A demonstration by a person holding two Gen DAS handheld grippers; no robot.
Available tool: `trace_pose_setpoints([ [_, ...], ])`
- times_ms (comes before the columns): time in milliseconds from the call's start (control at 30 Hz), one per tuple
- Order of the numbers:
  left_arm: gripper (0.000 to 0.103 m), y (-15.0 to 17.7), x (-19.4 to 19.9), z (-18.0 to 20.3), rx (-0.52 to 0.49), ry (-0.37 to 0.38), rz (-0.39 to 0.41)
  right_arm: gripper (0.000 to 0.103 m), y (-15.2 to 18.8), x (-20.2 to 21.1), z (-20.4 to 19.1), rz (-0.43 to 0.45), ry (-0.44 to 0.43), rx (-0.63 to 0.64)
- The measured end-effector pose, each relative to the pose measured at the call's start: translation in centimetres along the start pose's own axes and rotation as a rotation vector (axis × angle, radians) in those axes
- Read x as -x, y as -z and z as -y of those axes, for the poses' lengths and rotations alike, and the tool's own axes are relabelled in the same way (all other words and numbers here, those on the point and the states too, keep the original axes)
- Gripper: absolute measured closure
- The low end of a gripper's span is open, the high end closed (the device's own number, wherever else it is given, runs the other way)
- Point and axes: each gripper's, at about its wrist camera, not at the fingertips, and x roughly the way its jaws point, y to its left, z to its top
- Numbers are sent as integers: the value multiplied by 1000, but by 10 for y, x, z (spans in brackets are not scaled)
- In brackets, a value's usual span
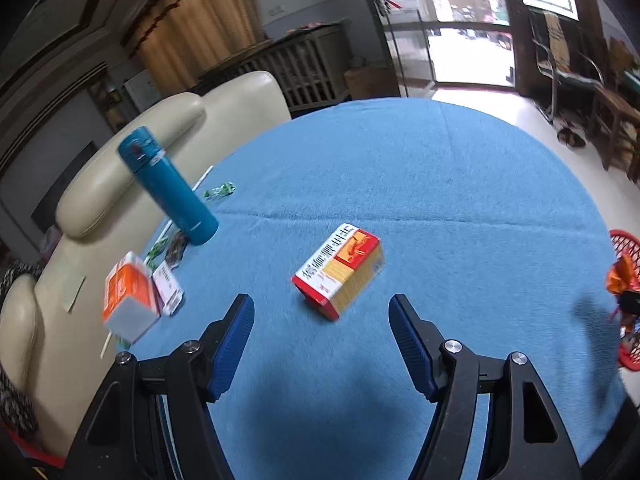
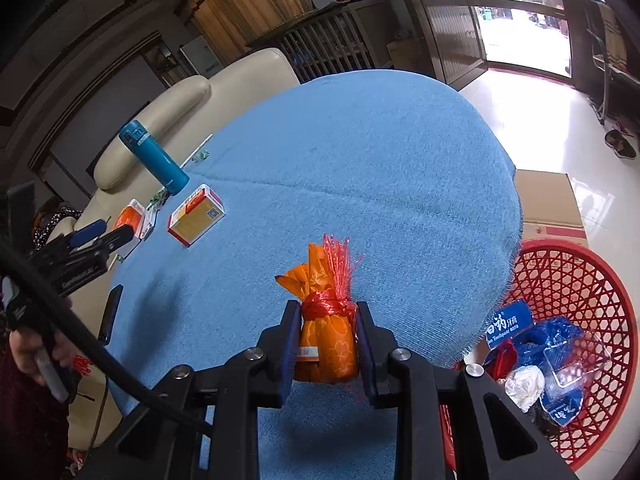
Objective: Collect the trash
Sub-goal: 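Grasp the red and yellow medicine box with the left tool while the right tool holds the orange bag, then carry the medicine box in the left tool while the right tool carries the orange bag toward the wastebasket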
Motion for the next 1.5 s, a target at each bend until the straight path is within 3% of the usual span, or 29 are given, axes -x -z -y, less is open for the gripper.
trace_pose_setpoints([
  [233,32,-19,-56,-14,-40,116,-72,74,1,-10,-3,-31,11,0],
  [500,31,-30,-94,-19,-69,260,-127,74,-1,-11,-3,-36,28,-9],
  [800,31,-21,-120,-3,-92,254,-176,74,0,-13,-9,-38,36,-7],
  [967,50,-14,-113,-1,-22,240,-160,74,-1,-11,-10,-27,32,-2],
  [1100,53,-11,-98,1,53,233,-150,74,1,-7,-12,-18,29,5],
  [1267,54,-10,-57,19,102,163,-110,74,1,1,-10,5,24,8],
  [1500,54,-12,20,42,74,68,40,74,1,20,-8,43,6,2],
])
